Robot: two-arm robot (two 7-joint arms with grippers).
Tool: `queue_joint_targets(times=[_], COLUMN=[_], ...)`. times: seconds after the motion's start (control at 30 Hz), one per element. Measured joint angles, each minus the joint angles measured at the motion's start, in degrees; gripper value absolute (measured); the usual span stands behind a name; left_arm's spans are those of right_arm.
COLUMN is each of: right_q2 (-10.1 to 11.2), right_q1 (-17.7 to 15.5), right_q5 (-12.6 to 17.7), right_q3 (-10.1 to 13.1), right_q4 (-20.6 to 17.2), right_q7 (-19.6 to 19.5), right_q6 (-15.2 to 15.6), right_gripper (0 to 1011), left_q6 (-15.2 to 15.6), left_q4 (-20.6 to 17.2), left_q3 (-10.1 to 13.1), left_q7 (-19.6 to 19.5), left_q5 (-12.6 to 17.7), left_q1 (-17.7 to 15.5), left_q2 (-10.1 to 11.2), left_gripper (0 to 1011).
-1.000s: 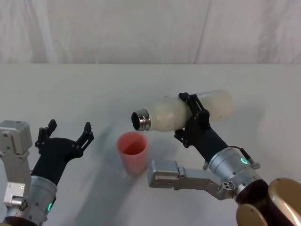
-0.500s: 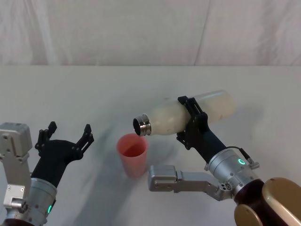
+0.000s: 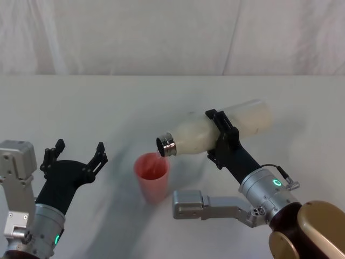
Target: Grasp the thermos with one hand and pour water into the cup lid.
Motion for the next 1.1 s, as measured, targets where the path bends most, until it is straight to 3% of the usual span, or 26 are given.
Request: queue_joint_targets(times=[1.1], right_q2=[0.4], right_q1=[0.1], right_q5=[0.0], right_q3=[0.1], right_q4=[-0.6], right_q7=[0.3], right_q6=[0.4], right_gripper=[960], left_q6=[0.0], left_q4=[0.0], left_q3=[0.0], left_q7=[0.0], left_q5=[0.0], left_q1=[0.0], left_q2=[0.0], left_gripper=[1001])
